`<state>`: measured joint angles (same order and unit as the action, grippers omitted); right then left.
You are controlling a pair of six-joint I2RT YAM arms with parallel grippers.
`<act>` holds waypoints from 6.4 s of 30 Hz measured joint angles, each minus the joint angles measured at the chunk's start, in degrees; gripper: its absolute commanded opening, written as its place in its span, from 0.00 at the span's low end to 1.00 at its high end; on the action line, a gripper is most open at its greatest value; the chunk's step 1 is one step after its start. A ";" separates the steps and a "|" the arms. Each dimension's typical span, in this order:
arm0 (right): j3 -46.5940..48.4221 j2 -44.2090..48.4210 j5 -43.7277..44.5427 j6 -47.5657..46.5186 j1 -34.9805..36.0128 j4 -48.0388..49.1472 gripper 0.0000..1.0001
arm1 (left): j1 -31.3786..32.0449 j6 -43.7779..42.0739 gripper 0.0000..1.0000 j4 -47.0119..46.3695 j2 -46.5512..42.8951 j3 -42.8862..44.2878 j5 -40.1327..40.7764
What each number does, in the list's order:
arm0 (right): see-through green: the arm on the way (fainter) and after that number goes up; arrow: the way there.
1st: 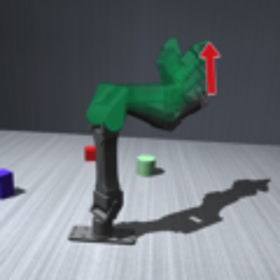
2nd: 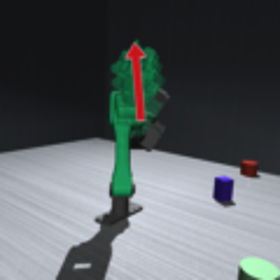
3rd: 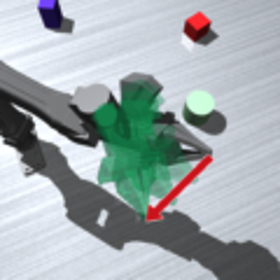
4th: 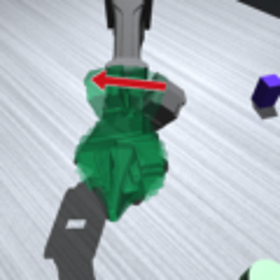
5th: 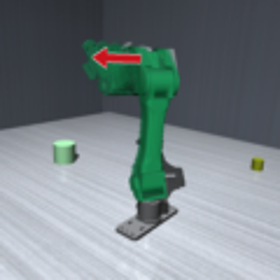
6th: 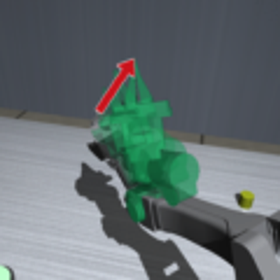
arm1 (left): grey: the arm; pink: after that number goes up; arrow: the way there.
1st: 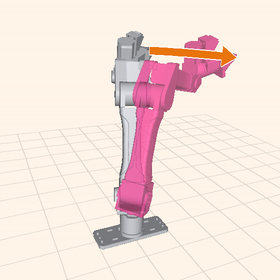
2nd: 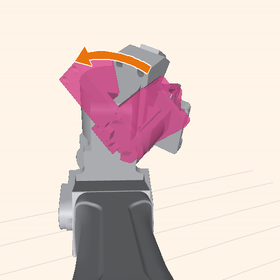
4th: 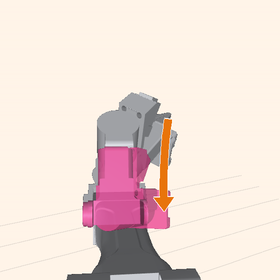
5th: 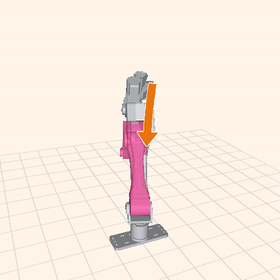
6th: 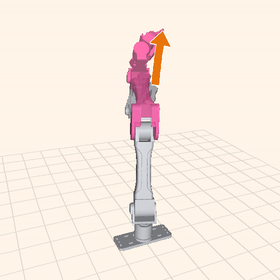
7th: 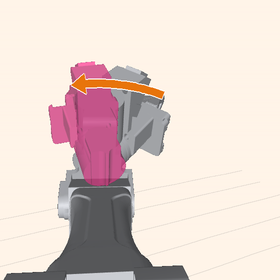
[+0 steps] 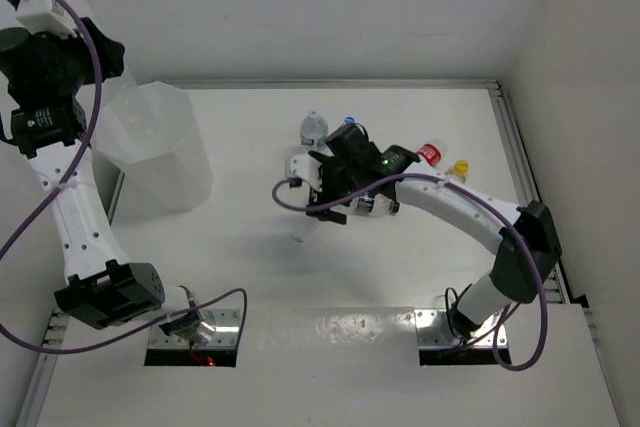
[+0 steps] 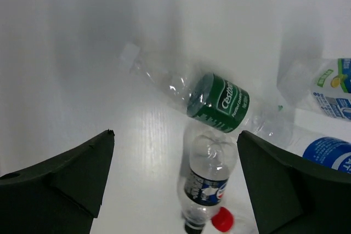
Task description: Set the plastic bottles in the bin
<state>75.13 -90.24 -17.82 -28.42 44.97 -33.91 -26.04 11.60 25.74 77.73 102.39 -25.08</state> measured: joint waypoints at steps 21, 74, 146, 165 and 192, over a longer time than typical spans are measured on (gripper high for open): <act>-6.32 -13.00 3.28 -56.00 1.29 2.71 0.95 | -2.82 -8.81 0.93 11.98 0.02 -13.07 -4.07; 35.80 -15.17 -18.80 50.66 -1.51 22.08 0.04 | 20.15 31.23 0.85 -44.37 -16.11 -31.28 -32.98; 6.23 0.24 -7.65 15.37 -10.97 -1.55 0.11 | -1.81 26.64 0.92 -36.11 -21.73 -36.68 -40.00; 25.62 -0.28 -29.14 52.94 -4.07 21.70 0.06 | 29.14 40.57 0.99 -47.50 -22.86 -38.32 -31.71; 30.86 -4.26 -24.33 54.10 -3.43 21.40 0.91 | 22.80 33.59 0.00 -34.97 -19.23 -25.83 -27.02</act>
<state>106.00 -94.50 -42.15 25.67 41.54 -12.51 -3.25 45.19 -9.23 58.50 76.55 -52.10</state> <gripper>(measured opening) 0.910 0.668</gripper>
